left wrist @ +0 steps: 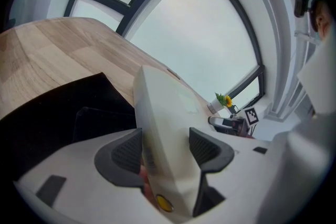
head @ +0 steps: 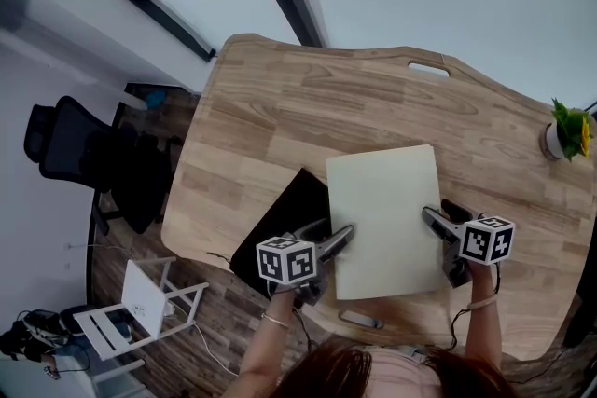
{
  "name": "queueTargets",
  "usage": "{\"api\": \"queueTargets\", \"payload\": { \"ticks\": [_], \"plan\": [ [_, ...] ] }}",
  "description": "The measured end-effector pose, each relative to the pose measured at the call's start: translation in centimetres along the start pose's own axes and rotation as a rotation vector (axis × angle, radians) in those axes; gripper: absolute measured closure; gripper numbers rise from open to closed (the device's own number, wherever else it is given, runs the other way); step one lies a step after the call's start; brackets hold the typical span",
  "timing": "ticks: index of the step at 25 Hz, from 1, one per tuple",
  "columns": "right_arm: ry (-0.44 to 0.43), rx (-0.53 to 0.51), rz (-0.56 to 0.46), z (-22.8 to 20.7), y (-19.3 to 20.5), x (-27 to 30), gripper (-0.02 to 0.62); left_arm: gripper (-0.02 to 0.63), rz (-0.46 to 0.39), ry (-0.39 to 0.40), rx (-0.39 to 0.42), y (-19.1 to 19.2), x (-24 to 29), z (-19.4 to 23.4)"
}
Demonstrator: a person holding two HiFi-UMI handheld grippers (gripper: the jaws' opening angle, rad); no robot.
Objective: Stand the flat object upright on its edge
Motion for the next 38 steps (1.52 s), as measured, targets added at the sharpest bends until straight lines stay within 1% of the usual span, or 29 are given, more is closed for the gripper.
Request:
{"api": "queueTargets", "payload": {
  "ticks": [2, 5, 9, 12, 13, 19, 27, 31, 38],
  "plan": [
    [-0.017, 0.03, 0.007, -0.1, 0.1, 0.1, 0.311, 0.348, 0.006, 0.005, -0.013, 0.1, 0.1, 0.1],
    [-0.044, 0.073, 0.016, -0.2, 0.2, 0.3, 0.308, 0.348, 0.011, 0.007, -0.01, 0.1, 0.2, 0.2],
    [-0.068, 0.116, 0.006, -0.5, 0.1, 0.4, 0.285, 0.347, 0.013, 0.0, -0.008, 0.2, 0.4, 0.1],
    [-0.089, 0.146, 0.007, -0.4, 0.1, 0.7, 0.286, 0.347, 0.009, -0.011, -0.013, 0.1, 0.4, 0.1],
    [-0.092, 0.148, 0.012, -0.3, 0.1, 0.8, 0.295, 0.347, 0.01, -0.014, -0.013, 0.1, 0.4, 0.1],
    [-0.08, 0.132, 0.012, 0.0, 0.2, 0.6, 0.304, 0.347, -0.009, -0.041, -0.032, 0.1, 0.3, -0.3],
    [-0.052, 0.107, -0.009, 0.7, 0.4, 0.0, 0.316, 0.345, -0.01, -0.059, -0.046, 0.1, -0.1, -0.6],
    [-0.041, 0.1, -0.023, 0.9, 1.1, -0.7, 0.321, 0.345, -0.02, -0.074, -0.038, 0.1, -0.4, -1.0],
    [-0.044, 0.059, -0.063, 2.3, 0.8, -1.8, 0.328, 0.342, -0.042, -0.076, -0.023, -0.2, -1.0, -1.8]
  ]
}}
Point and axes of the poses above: the fingertips, and each gripper's own axes: x forward along the fingers, z to its left, y out of its underside, the point moved 2 cm from there along -x, backward along the fingers, and after that the axes turned 4 degrees about x, right-handed, at the moved point
